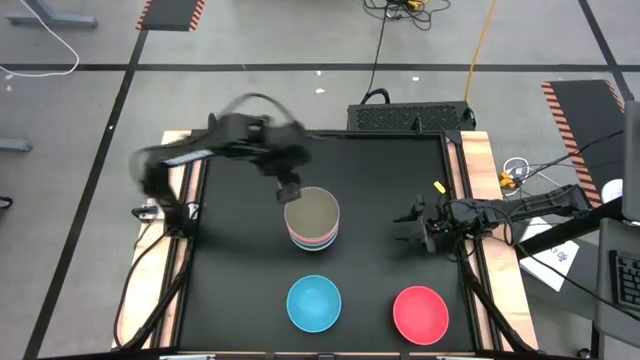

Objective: Nest bowls inside each other
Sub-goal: Stack the red bowl on the gray bowl

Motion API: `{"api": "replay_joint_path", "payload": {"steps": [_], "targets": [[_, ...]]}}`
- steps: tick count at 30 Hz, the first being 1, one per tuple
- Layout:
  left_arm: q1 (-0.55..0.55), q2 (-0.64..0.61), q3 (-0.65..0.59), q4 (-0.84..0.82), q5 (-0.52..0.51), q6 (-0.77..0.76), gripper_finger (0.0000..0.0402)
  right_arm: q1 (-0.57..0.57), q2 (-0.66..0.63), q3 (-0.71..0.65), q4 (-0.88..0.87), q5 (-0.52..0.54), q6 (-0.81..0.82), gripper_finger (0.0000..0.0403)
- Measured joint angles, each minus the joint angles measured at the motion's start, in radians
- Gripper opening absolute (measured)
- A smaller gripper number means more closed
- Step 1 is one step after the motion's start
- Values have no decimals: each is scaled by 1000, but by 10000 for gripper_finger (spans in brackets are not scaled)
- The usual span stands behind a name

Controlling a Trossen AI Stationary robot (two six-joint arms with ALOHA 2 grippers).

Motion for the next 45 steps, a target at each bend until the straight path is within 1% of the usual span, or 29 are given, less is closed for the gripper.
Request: {"api": "replay_joint_path", "payload": {"steps": [1, 3, 5, 7, 11, 13, 16, 19, 21, 23, 25, 27, 30, 32, 33, 36, 38, 42, 45], "targets": [[-7, -59, -36, 37, -10, -16, 209, 0, 1, 0, 0, -15, -5, 253], [-37, -190, -151, 125, -41, -37, 209, 1, 4, 0, 2, -32, -20, 253], [-84, -335, -312, 296, -50, -36, 209, 3, 4, 0, 3, -50, -36, 253], [-135, -478, -511, 447, -50, -42, 209, 10, 4, 0, 22, -66, -60, 253], [-221, -733, -971, 863, -66, -82, 209, 42, 3, 0, 99, -99, -105, 253], [-258, -828, -1199, 1059, -66, -116, 209, 68, 4, 0, 120, -104, -128, 253], [-301, -941, -1479, 1321, -89, -164, 209, 112, 8, 1, 121, -98, -157, 253], [-335, -1017, -1674, 1539, -94, -160, 209, 133, 11, 48, 90, -66, -140, 253], [-351, -1056, -1762, 1630, -118, -155, 209, 140, 29, 125, -56, -19, -121, 253], [-358, -1077, -1810, 1699, -139, -138, 209, 145, 54, 248, -187, 48, -102, 253], [-365, -1098, -1839, 1713, -142, -111, 209, 153, 101, 372, -330, 114, -82, 253], [-372, -1104, -1846, 1718, -149, -89, 209, 165, 162, 473, -490, 149, -61, 253], [-377, -1109, -1846, 1715, -150, -56, 209, 183, 259, 605, -647, 146, 30, 253], [-379, -1109, -1843, 1719, -145, -34, 209, 201, 331, 655, -766, 130, 153, 250], [-380, -1111, -1843, 1718, -142, -22, 209, 215, 366, 669, -794, 106, 208, 249], [-380, -1114, -1843, 1720, -131, -4, 209, 275, 455, 685, -783, 15, 324, 243], [-380, -1113, -1843, 1717, -127, 6, 209, 328, 512, 693, -751, -10, 383, 238], [-385, -1113, -1843, 1711, -120, -1, 209, 434, 591, 710, -766, -20, 489, 229], [-395, -1113, -1843, 1712, -119, -20, 209, 535, 613, 736, -701, -24, 556, 223]]}}
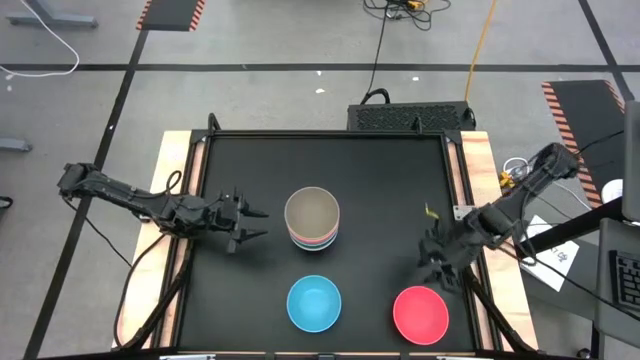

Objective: Nest bowls inside each other
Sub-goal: Stack the red bowl on the gray bowl

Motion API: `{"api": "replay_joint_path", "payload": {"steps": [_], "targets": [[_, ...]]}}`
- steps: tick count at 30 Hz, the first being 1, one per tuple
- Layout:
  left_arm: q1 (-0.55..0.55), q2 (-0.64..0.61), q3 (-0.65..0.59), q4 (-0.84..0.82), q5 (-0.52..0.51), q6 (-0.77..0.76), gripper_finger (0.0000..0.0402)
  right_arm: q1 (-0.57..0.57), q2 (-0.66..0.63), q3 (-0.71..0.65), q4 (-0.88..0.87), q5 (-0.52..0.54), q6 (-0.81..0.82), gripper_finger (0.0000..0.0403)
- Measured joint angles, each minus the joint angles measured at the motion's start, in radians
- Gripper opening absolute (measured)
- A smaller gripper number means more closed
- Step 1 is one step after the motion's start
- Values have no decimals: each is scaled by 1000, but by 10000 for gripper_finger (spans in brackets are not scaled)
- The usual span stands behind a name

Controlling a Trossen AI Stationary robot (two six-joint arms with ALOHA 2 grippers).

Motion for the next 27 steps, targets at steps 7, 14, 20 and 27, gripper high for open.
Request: {"api": "replay_joint_path", "payload": {"steps": [7, 14, 20, 27], "targets": [[-28, 0, 0, 34, 0, -3, 209, 156, 65, 34, 35, 65, 137, 213], [-46, 1, 0, 77, 0, 0, 209, 199, 123, 33, 64, 65, 192, 212], [-46, 1, 0, 82, 0, -11, 209, 198, 169, 18, 38, 89, 244, 212], [-46, 1, 0, 85, 1, -20, 209, 197, 257, -6, 3, 74, 319, 212]]}}
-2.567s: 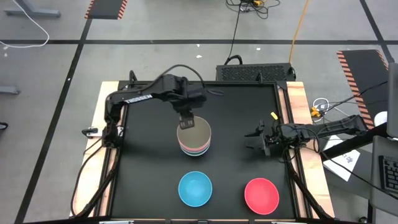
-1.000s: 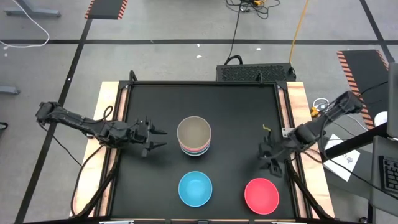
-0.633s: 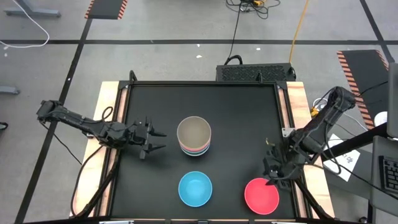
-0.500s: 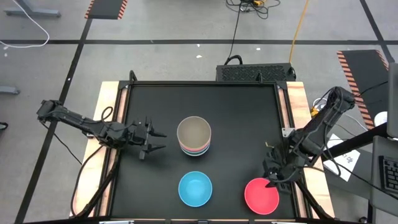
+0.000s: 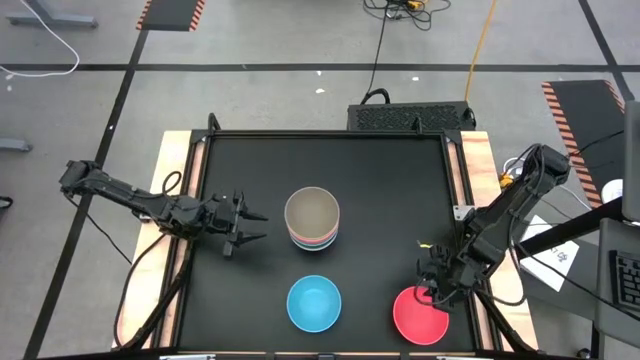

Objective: Nest bowls inside each other
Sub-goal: Stack the red bowl on the gray bowl

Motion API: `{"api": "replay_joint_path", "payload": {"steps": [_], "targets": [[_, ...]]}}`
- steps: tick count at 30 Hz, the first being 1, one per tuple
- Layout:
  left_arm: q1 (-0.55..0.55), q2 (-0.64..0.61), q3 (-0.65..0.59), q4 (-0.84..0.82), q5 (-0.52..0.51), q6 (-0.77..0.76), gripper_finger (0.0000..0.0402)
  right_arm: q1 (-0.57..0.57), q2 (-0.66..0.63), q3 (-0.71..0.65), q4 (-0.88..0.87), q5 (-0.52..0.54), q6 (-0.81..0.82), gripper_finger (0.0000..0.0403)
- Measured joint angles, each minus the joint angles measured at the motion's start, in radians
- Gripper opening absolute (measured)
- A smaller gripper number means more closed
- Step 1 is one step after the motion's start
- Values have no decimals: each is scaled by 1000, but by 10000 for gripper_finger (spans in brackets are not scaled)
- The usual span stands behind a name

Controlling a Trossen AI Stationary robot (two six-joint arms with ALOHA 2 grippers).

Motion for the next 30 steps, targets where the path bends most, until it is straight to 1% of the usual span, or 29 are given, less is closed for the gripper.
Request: {"api": "replay_joint_path", "payload": {"steps": [6, 12, 14, 17, 19, 20, 22, 25, 26, 30], "targets": [[0, 0, 0, 31, 0, 4, 209, 0, 39, 0, 5, -36, 25, 212], [0, 0, 0, 33, 1, 4, 209, 0, 81, 0, 5, -45, 25, 212], [0, 0, 0, 33, 8, 4, 209, -5, 92, 0, 3, -67, 7, 212], [0, 0, 0, 34, 24, 3, 209, -15, 101, 0, 2, -60, -50, 205], [0, 0, 0, 35, 26, -3, 209, -26, 101, 0, 5, -34, -69, 183], [0, 0, 0, 35, 26, -7, 209, -36, 101, 0, 5, -33, -73, 165], [0, 0, 0, 35, 26, -12, 209, -55, 101, 0, 5, -34, -76, 115], [-5, 0, 0, 35, 26, -12, 209, -83, 101, 0, 6, -43, -63, 29], [-9, 0, 0, 35, 26, -10, 209, -93, 101, 0, 8, -46, -63, 15], [-25, 0, 0, 35, 26, -7, 209, -121, 101, 0, 13, -65, -50, 7]]}}
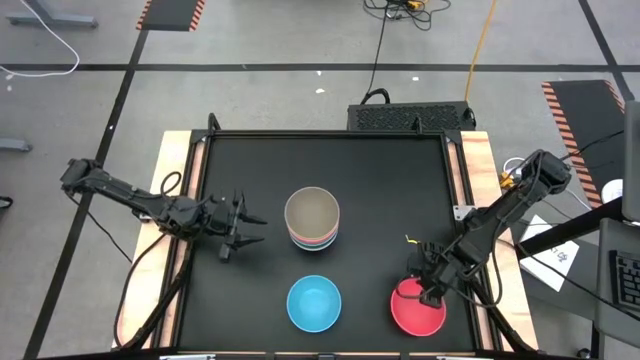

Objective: Nest bowls inside each other
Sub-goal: Stack the red bowl on the gray bowl

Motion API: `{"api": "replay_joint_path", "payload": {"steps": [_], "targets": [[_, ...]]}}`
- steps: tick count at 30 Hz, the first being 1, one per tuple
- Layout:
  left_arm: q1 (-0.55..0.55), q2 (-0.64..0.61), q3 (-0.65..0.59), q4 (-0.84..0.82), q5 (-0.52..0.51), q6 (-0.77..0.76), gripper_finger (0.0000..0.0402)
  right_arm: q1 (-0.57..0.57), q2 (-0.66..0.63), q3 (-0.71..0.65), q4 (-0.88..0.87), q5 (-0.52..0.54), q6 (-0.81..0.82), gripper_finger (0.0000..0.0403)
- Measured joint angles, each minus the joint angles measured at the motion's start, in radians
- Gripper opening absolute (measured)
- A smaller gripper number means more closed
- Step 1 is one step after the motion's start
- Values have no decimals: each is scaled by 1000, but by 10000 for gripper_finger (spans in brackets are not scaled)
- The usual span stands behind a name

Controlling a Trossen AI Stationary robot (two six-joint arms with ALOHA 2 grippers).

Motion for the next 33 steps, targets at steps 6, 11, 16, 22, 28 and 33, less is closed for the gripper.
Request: {"api": "replay_joint_path", "payload": {"steps": [6, 11, 16, 22, 28, 33], "targets": [[-21, 0, 0, -10, 0, 1, 209, -58, -31, 0, 83, 3, -79, 3], [-33, 0, 0, -29, 0, 11, 209, -158, -122, 9, 148, 5, -220, 2], [-36, 0, 0, -41, -1, 27, 209, -317, -220, 65, 130, -4, -359, 1], [-35, 0, 0, -42, -1, 67, 209, -516, -230, 233, -82, -49, -522, 1], [-35, -25, 0, -41, -1, 143, 209, -711, -136, 414, -110, -185, -705, 1], [-35, -49, 0, -51, 0, 135, 209, -867, -18, 539, -140, -301, -821, 1]]}}
